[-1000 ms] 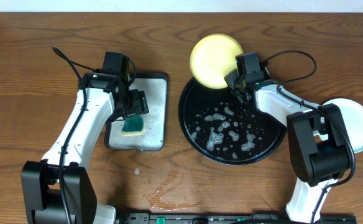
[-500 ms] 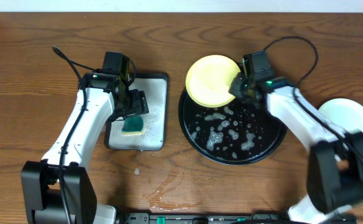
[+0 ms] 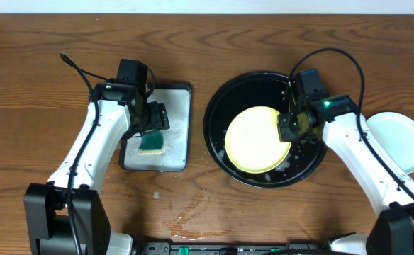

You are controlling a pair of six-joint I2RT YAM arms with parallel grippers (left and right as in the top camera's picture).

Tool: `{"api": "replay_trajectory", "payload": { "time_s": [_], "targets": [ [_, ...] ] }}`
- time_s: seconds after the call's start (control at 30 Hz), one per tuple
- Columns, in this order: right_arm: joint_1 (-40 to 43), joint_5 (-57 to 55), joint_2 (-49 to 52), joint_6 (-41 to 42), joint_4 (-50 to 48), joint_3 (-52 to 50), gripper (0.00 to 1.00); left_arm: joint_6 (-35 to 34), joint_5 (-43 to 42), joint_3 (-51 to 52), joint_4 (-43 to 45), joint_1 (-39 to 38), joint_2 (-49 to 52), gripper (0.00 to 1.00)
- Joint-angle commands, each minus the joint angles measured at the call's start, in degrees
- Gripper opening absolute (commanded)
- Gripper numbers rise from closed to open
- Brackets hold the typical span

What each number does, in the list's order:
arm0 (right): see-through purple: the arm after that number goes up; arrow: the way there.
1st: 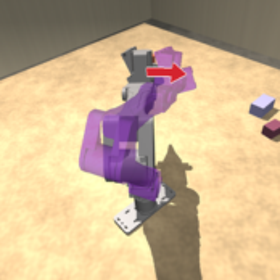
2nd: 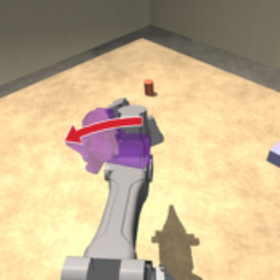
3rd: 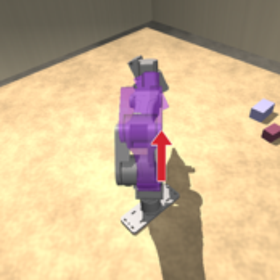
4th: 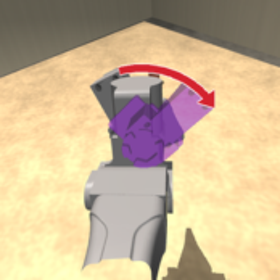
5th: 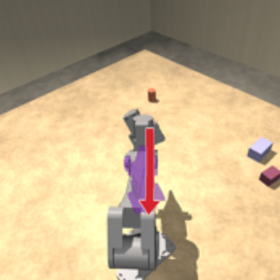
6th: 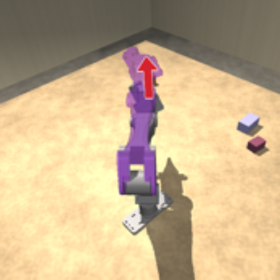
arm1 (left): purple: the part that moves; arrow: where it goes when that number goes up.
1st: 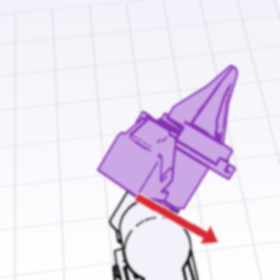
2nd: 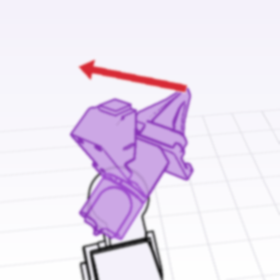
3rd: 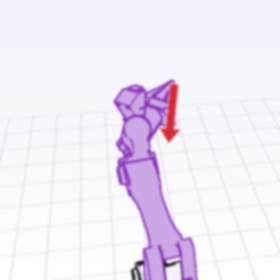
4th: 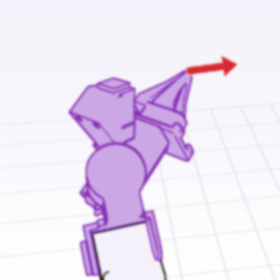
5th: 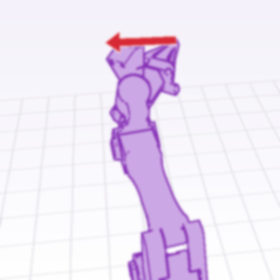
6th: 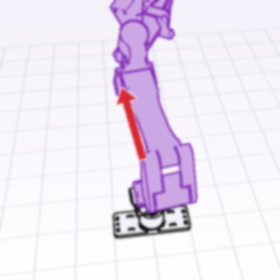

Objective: Clean dirty plates on tray and stack at the side
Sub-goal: 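Pull the yellow plate into the soapy water with the right gripper, then grasp the green sponge in the small tray with the left gripper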

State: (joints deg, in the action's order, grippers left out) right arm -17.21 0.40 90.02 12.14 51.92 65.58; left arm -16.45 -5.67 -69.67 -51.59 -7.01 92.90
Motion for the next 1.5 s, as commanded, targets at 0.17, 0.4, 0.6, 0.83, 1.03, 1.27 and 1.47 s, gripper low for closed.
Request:
{"api": "replay_trajectory", "payload": {
  "time_s": [0.17, 0.4, 0.6, 0.83, 1.03, 1.27, 1.47],
  "targets": [
    [1.1, -1.0, 3.4, 1.4, -1.5, -1.1, 0.01, 0.3, 0.3, 0.1, -0.2, 0.1, 0.3, 0.83],
    [7.0, 3.7, 3.2, 6.1, -1.2, -1.1, 0.45, -3.0, -1.8, 0.1, 2.0, 0.1, 0.3, 0.83],
    [13.7, 16.5, 0.8, -3.7, -1.4, 0.4, 0.47, -3.5, -4.0, 0.3, -1.6, 0.0, 0.5, 0.83],
    [16.0, 29.2, -6.9, -12.3, -1.1, 0.8, 0.51, -7.8, 0.7, 4.4, 0.3, 0.0, 1.5, 0.82],
    [13.9, 29.2, -9.9, -12.2, -0.9, 0.8, 0.51, -9.6, 2.8, 12.0, 13.3, 0.0, 1.8, 0.72],
    [11.0, 23.6, -9.4, -11.7, 2.1, 0.8, 0.51, -8.9, 4.5, 19.0, 25.8, 0.0, 4.4, 0.42],
    [10.7, 14.5, -8.9, -7.2, 2.1, 0.7, 0.51, -8.1, 5.0, 19.0, 25.1, 0.0, 7.0, 0.07]
  ]
}}
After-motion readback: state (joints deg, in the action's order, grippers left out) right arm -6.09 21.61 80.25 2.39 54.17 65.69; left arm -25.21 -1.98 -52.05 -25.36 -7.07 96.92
